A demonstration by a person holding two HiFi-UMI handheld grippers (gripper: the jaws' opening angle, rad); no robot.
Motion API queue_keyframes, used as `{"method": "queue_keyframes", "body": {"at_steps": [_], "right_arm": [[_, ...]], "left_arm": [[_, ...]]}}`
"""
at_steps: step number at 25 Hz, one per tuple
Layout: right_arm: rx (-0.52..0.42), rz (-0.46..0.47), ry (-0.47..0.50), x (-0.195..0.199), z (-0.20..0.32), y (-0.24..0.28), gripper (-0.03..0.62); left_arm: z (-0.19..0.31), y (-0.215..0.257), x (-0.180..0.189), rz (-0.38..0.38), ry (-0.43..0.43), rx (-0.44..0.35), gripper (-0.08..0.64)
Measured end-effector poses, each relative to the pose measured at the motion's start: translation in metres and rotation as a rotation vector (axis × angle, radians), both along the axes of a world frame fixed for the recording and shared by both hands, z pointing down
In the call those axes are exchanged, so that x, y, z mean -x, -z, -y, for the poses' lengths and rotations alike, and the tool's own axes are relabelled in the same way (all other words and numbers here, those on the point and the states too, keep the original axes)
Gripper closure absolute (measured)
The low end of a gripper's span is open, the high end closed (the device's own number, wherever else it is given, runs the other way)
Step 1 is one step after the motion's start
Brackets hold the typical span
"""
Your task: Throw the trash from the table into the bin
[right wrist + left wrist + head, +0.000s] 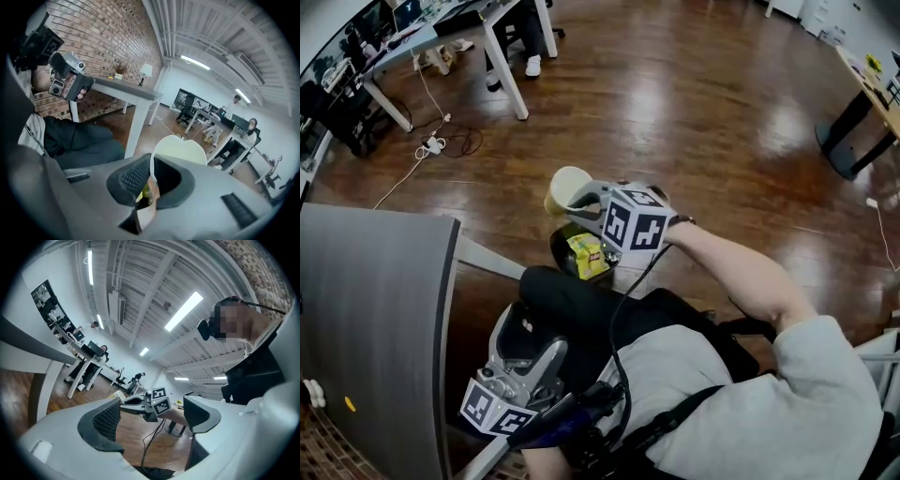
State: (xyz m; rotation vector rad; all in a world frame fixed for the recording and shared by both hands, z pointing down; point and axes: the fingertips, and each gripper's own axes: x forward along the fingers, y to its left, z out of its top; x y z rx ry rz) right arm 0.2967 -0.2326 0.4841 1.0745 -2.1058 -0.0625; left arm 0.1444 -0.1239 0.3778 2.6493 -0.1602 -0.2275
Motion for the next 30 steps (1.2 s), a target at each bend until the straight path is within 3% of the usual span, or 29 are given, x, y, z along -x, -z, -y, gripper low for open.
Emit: {"method": "queue_keyframes", "body": {"at_steps": [4, 6, 11, 23, 30], "right_arm": [[0.09, 0.004, -0.02, -0.003, 0.001, -0.026, 0.574], [0.094, -0.014, -0.04, -0.004, 0.003, -0.033, 0.538], [0.075, -0.012, -0.074, 0.0, 0.01, -0.031, 0.532], [0.0, 0.026, -0.059, 0.013, 0.02, -0.002, 0.532], [-0.149, 0.101, 0.007, 0.038, 0.021, 0.039, 0.534]], "left_arm": [[0.007, 0.001, 0.005, -0.007, 0.019, 0.009, 0.156], [0.009, 0.002, 0.009, -0.014, 0.029, 0.009, 0.156], [0.01, 0.008, 0.021, -0.032, 0.043, 0.004, 0.158], [0.011, 0.015, 0.034, -0.034, 0.085, -0.016, 0.156], [0.01, 0.016, 0.037, -0.039, 0.091, -0.029, 0.156]]}}
